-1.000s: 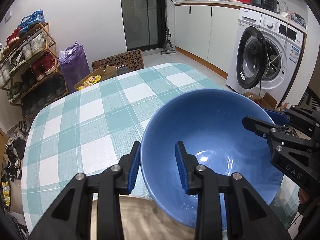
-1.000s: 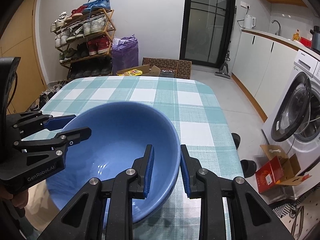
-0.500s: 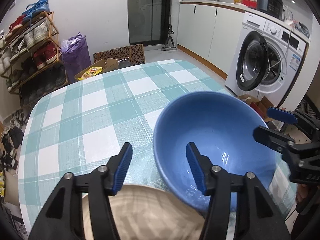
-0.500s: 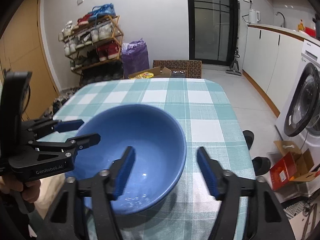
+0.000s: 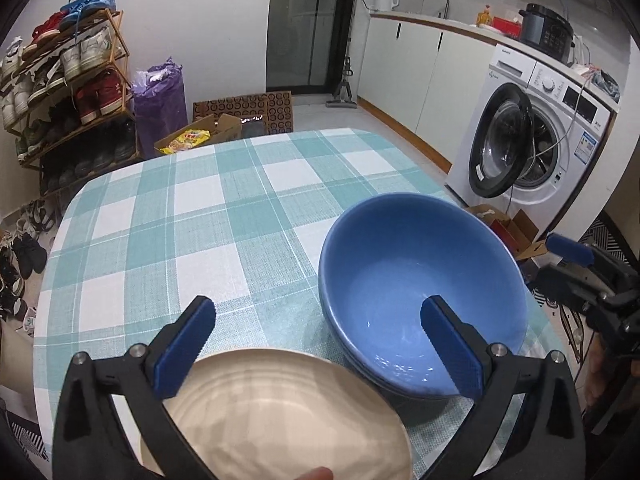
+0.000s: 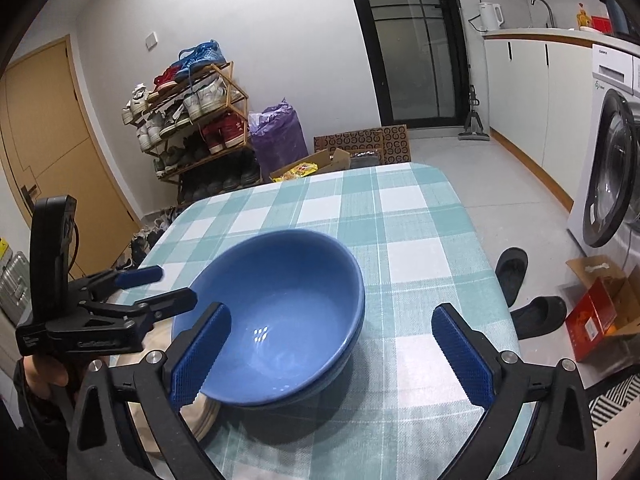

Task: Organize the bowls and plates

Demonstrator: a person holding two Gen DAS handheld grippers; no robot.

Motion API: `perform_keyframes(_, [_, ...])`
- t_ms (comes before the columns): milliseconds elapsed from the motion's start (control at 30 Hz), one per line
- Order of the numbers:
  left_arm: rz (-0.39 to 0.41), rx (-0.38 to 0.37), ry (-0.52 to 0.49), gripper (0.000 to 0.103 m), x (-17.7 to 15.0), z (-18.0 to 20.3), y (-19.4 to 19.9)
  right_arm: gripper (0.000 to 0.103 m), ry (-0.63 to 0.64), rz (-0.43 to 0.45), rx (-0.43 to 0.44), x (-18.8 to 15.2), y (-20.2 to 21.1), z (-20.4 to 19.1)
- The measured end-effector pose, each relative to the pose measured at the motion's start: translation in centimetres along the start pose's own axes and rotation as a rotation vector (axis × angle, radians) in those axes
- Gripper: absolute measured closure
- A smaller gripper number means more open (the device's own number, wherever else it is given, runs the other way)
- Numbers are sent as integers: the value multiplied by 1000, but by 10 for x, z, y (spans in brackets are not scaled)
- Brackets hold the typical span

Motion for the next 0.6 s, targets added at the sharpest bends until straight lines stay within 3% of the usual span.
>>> perform_keyframes(600, [-63,21,26,0,-15,-1,-14,1,-91,-23,52,-24,-3,10])
Point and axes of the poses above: each gripper's, at about its wrist camera, not at the fingertips, and y roughly against the way its jaws point, z to its right, x to its top, the point moved 10 cm from there along -y, roughly the way its jaws point, and after that the axes turned 13 degrees about y, right-handed, at the moved point
